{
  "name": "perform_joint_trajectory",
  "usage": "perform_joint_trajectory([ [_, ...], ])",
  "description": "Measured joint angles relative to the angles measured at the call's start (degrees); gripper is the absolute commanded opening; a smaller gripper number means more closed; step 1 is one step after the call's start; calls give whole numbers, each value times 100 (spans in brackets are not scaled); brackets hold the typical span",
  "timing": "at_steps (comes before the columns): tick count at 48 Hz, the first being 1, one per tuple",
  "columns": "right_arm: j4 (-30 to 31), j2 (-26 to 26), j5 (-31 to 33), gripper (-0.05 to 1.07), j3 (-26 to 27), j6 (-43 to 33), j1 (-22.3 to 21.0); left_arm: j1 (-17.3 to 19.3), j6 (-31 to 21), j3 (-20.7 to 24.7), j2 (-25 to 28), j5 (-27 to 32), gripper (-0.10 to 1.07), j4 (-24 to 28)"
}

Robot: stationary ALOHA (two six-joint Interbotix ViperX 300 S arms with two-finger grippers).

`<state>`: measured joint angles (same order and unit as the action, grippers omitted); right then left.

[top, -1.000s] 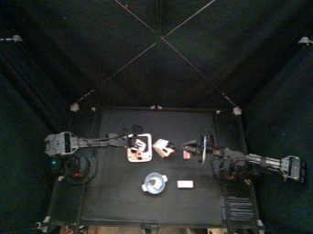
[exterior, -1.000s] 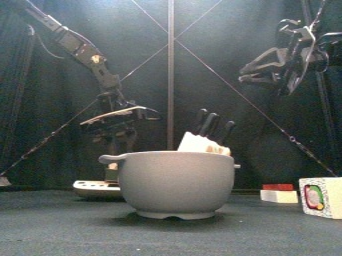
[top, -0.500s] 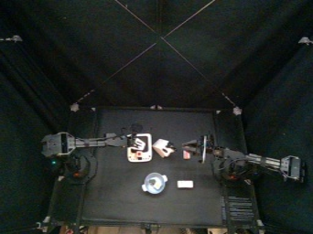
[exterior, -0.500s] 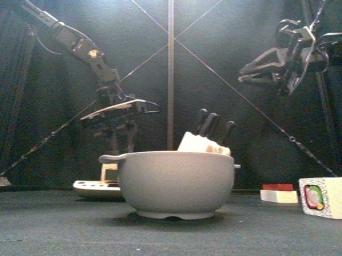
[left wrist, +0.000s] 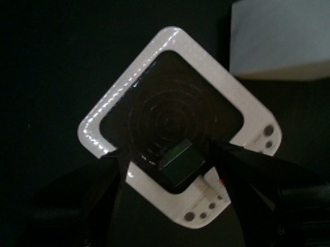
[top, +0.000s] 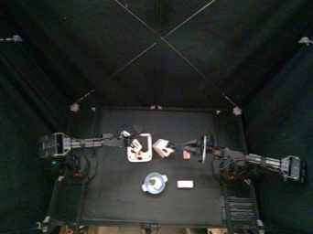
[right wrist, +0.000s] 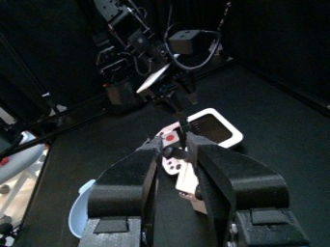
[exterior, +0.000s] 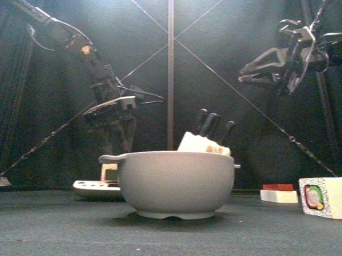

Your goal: Grab sushi piece off stove

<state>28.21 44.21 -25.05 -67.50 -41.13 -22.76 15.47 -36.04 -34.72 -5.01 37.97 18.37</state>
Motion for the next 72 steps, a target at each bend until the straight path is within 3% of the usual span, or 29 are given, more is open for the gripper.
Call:
perform_joint_trajectory([
  [9, 9, 9, 0, 68, 0, 0, -9, -9, 861, -97, -9, -18, 96, -457],
  [17, 0, 0, 0, 68, -9, 0, -26, 0, 1143, -158, 18, -79, 96, -642],
  [37, 0, 0, 0, 68, -26, 0, -44, 62, 1169, -185, 237, -369, 94, -439],
  [61, 0, 0, 0, 68, -26, 0, -53, 70, 1169, -193, 352, -510, 64, -413],
  [72, 0, 9, 0, 68, -26, 0, -53, 70, 1055, -220, 193, -457, 57, -606],
])
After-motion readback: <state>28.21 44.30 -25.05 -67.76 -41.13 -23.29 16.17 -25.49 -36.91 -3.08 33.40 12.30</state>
